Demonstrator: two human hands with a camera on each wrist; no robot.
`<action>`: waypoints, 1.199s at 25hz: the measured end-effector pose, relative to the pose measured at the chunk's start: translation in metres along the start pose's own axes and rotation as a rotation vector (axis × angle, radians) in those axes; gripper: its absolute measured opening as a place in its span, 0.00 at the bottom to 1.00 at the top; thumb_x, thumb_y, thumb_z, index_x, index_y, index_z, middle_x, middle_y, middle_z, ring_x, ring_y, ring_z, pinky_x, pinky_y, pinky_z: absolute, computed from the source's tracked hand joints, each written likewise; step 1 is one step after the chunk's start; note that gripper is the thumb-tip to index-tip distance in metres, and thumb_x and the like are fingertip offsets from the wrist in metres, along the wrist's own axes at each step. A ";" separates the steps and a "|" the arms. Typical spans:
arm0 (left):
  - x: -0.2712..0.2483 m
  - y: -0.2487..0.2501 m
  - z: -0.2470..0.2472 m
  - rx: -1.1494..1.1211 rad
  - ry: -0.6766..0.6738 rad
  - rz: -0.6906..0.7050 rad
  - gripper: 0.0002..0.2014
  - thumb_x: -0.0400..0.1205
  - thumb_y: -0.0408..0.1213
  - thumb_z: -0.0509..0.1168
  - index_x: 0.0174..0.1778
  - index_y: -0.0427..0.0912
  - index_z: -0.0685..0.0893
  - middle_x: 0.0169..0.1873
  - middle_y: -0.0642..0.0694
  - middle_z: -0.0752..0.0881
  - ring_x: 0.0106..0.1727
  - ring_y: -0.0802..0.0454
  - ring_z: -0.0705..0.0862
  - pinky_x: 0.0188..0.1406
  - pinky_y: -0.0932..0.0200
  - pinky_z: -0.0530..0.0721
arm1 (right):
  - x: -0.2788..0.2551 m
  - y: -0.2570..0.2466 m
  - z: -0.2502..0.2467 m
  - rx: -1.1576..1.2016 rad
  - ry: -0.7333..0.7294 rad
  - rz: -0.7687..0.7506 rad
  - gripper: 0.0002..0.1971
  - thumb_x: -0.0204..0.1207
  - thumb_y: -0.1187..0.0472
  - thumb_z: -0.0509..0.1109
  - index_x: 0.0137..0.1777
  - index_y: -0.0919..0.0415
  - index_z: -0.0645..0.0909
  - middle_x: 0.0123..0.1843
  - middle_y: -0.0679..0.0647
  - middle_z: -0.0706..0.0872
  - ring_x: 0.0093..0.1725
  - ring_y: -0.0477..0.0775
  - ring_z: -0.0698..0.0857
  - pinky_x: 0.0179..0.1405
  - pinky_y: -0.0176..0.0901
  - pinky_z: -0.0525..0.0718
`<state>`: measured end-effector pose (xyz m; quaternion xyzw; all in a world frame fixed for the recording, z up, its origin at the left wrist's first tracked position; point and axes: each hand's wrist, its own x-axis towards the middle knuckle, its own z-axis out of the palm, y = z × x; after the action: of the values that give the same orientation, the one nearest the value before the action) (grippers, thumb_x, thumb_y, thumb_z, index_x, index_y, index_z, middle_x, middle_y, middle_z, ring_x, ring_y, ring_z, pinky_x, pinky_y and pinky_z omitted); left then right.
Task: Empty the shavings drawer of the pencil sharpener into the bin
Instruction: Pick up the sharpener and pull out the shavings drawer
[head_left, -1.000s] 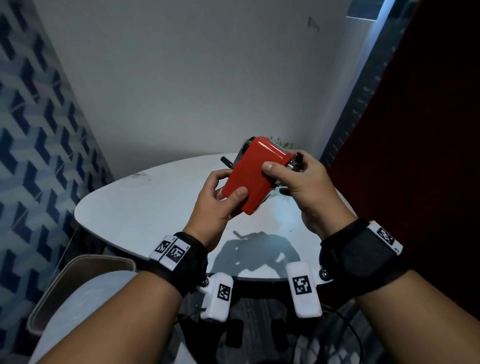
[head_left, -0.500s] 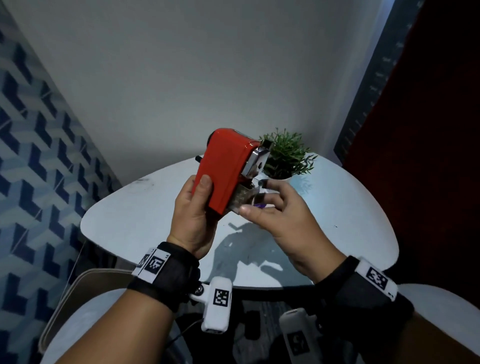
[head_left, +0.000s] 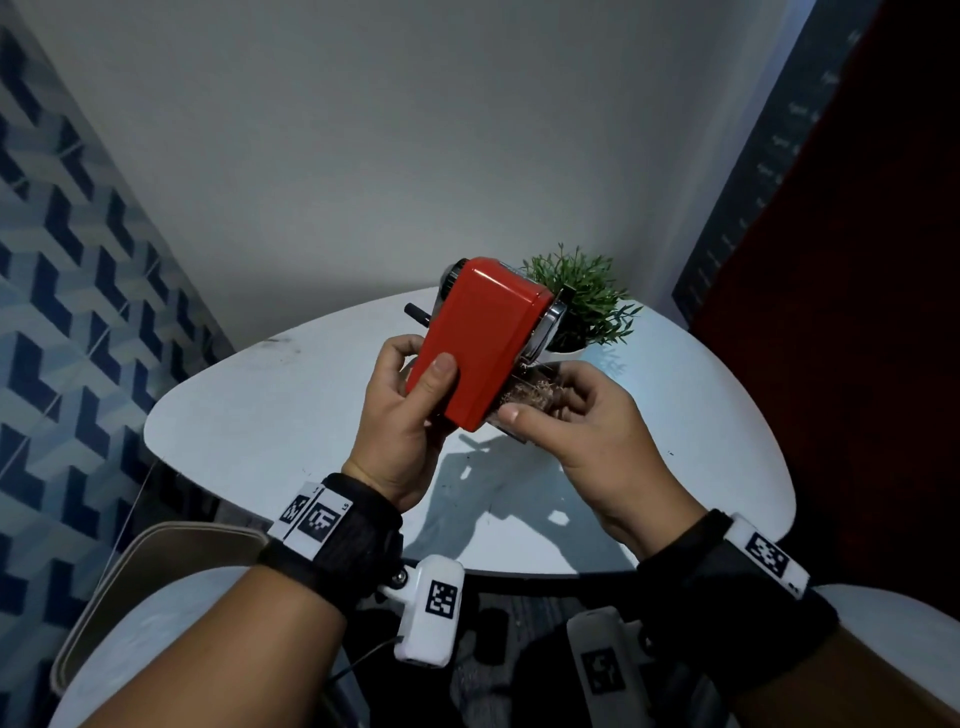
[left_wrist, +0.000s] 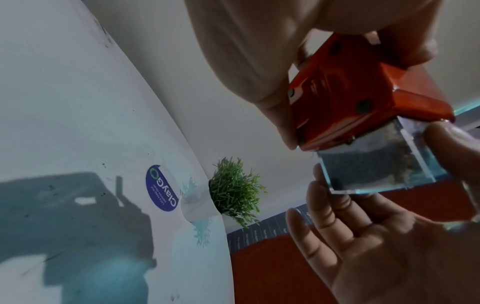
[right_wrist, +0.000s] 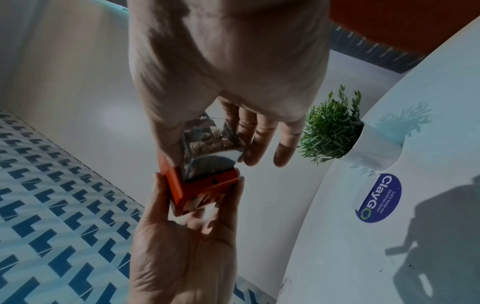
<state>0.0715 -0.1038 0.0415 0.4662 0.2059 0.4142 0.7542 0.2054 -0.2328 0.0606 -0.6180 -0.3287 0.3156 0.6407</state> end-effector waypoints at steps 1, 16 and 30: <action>0.000 0.001 -0.001 -0.006 -0.004 0.003 0.41 0.62 0.57 0.88 0.61 0.41 0.77 0.50 0.44 0.92 0.45 0.44 0.92 0.39 0.49 0.92 | 0.001 0.000 -0.001 -0.006 -0.001 -0.004 0.21 0.63 0.62 0.89 0.56 0.58 0.87 0.52 0.62 0.96 0.55 0.65 0.95 0.55 0.51 0.94; 0.010 0.040 -0.046 -0.091 0.211 0.150 0.24 0.84 0.42 0.72 0.71 0.42 0.70 0.57 0.47 0.93 0.55 0.45 0.95 0.48 0.43 0.95 | 0.011 0.085 -0.027 -0.531 -0.036 0.261 0.26 0.62 0.59 0.85 0.58 0.50 0.78 0.55 0.52 0.92 0.48 0.55 0.91 0.48 0.46 0.87; 0.002 0.021 -0.043 0.045 0.120 0.031 0.27 0.71 0.46 0.78 0.61 0.46 0.74 0.57 0.45 0.92 0.60 0.37 0.90 0.62 0.27 0.87 | 0.004 0.160 -0.021 -1.126 -0.136 0.482 0.31 0.62 0.42 0.78 0.65 0.46 0.74 0.60 0.52 0.91 0.56 0.63 0.90 0.58 0.53 0.88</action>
<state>0.0336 -0.0748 0.0398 0.4607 0.2526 0.4482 0.7232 0.2252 -0.2357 -0.0994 -0.8968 -0.3359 0.2684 0.1042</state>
